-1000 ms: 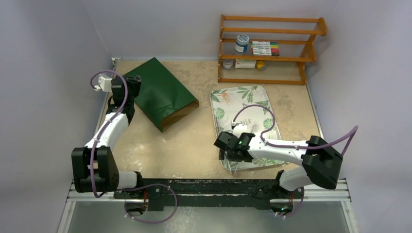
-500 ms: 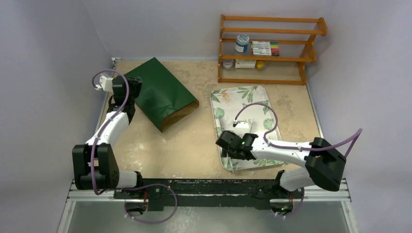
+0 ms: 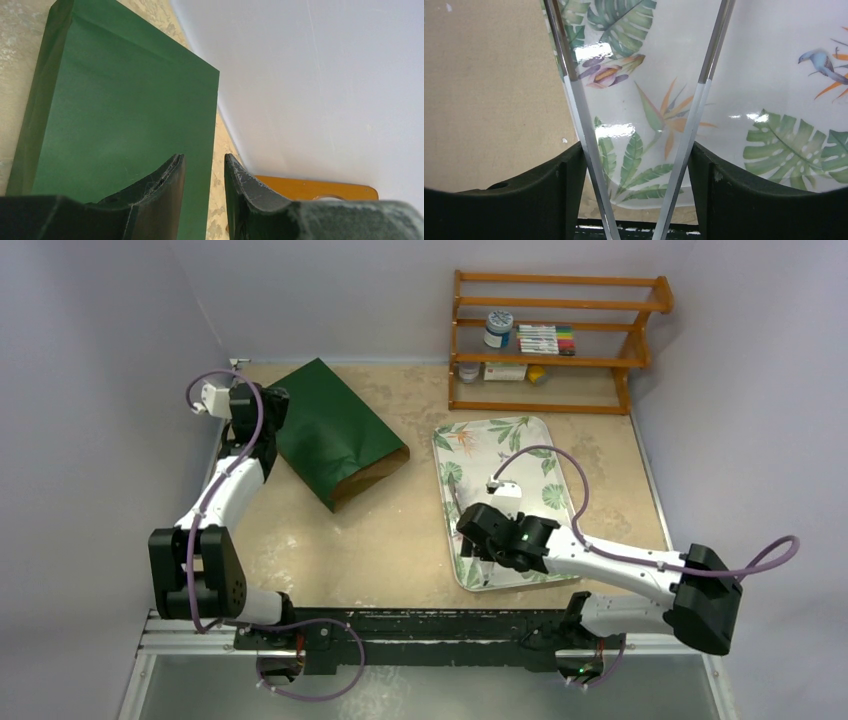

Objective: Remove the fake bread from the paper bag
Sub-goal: Pick up the clamp from the container.

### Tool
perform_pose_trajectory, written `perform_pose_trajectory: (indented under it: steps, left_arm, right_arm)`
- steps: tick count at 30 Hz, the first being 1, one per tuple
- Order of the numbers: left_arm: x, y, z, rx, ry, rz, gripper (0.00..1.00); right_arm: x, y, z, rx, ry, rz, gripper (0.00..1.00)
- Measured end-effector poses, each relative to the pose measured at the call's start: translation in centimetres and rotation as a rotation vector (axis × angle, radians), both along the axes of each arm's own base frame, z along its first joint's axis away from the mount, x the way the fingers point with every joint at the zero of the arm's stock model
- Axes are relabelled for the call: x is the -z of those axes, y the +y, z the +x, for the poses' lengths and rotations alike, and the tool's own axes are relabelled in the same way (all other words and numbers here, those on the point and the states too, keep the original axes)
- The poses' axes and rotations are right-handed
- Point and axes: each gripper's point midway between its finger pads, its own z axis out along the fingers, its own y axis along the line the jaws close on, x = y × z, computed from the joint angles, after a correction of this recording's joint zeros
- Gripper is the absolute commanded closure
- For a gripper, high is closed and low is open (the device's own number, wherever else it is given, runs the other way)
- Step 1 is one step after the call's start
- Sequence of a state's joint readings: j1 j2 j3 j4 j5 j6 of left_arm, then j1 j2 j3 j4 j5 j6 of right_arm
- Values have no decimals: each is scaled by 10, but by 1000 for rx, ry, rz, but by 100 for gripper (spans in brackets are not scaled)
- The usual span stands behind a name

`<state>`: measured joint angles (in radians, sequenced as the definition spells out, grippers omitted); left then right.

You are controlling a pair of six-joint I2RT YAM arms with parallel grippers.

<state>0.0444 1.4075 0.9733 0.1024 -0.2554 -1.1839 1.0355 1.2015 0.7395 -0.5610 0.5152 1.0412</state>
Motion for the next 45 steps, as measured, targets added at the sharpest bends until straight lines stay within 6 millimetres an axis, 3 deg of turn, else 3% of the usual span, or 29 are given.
perform_pose_trajectory:
  steps: [14, 22, 31, 35, 42, 45]
  left_arm:
    - [-1, 3, 16, -10, 40, 4, 66]
    - [1, 5, 18, -13, 58, 2, 66]
    - [8, 6, 21, -16, 82, 0, 66]
    - [11, 6, 21, -12, 89, -2, 66]
    - [12, 5, 22, -9, 90, -4, 66]
    - [13, 5, 22, -7, 91, -5, 66]
  right_arm:
    - [-34, -2, -3, -65, -80, 96, 37]
    - [-41, 1, -8, -119, -101, 106, 37]
    - [-41, 6, -15, -173, -106, 92, 24]
    - [-38, 10, -13, -169, -106, 99, 28]
    - [-35, 14, -11, -170, -108, 97, 52]
    - [-36, 13, -10, -175, -115, 84, 56]
